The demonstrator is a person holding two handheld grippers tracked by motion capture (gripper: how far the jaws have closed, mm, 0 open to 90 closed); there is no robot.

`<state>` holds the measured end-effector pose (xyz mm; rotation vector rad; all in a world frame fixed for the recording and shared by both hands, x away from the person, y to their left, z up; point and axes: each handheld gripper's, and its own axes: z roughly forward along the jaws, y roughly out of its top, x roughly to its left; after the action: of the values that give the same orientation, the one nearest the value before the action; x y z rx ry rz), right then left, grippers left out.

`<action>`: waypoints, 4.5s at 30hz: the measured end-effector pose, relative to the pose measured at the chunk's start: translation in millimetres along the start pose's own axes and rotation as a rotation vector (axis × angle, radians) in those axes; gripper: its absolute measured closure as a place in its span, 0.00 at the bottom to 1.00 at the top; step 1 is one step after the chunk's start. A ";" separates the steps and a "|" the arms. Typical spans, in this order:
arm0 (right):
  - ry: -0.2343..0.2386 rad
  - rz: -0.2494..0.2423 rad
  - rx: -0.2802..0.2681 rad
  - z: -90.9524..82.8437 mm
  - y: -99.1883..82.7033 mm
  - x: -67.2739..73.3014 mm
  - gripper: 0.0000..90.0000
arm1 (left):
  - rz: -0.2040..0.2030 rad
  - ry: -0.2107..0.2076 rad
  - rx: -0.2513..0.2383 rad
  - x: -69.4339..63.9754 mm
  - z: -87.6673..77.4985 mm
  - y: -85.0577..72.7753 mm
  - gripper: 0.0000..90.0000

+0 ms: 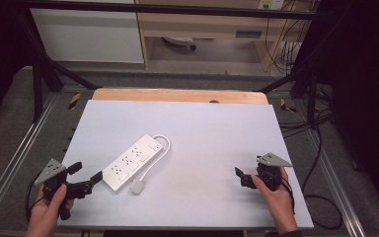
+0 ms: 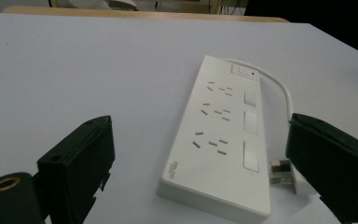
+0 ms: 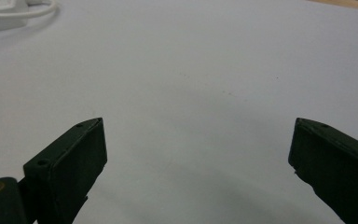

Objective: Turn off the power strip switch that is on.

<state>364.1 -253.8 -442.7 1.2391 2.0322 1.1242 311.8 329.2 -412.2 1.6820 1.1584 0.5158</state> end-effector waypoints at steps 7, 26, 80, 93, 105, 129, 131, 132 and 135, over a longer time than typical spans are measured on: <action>-0.010 0.022 -0.019 -2.5 0.4 -3.4 0.07 | -0.003 -0.002 -0.006 -0.6 -0.6 1.3 0.09; 0.006 0.021 -0.043 -3.3 2.0 0.4 0.06 | -0.015 -0.025 -0.019 -5.3 -2.2 8.8 0.07; 0.017 0.032 -0.052 -6.5 3.2 -0.7 0.06 | 0.069 -0.086 -0.009 -37.6 35.6 89.6 0.07; 0.015 0.040 -0.053 -7.2 3.2 -1.0 0.06 | 0.097 -0.122 -0.001 -48.2 45.4 93.3 0.07; 0.020 0.053 -0.058 -8.5 3.7 -2.0 0.06 | 0.114 -0.127 0.013 -51.7 52.0 91.0 0.07; 0.019 0.058 -0.062 -8.9 4.5 -5.0 0.05 | 0.143 -0.167 -0.024 -68.4 69.4 96.3 0.07; 0.017 0.055 -0.063 -9.1 4.4 -5.3 0.05 | 0.145 -0.170 -0.022 -70.4 71.3 97.3 0.07; 0.017 0.057 -0.060 -9.2 4.4 -5.4 0.05 | 0.145 -0.171 -0.022 -71.4 72.2 97.6 0.07; 0.018 0.061 -0.060 -8.9 4.4 -5.0 0.05 | 0.149 -0.186 -0.032 -74.5 74.4 98.4 0.08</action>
<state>361.8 -260.7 -434.2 1.2728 1.9712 1.2199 379.8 222.9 -342.6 1.7571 0.8920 0.4565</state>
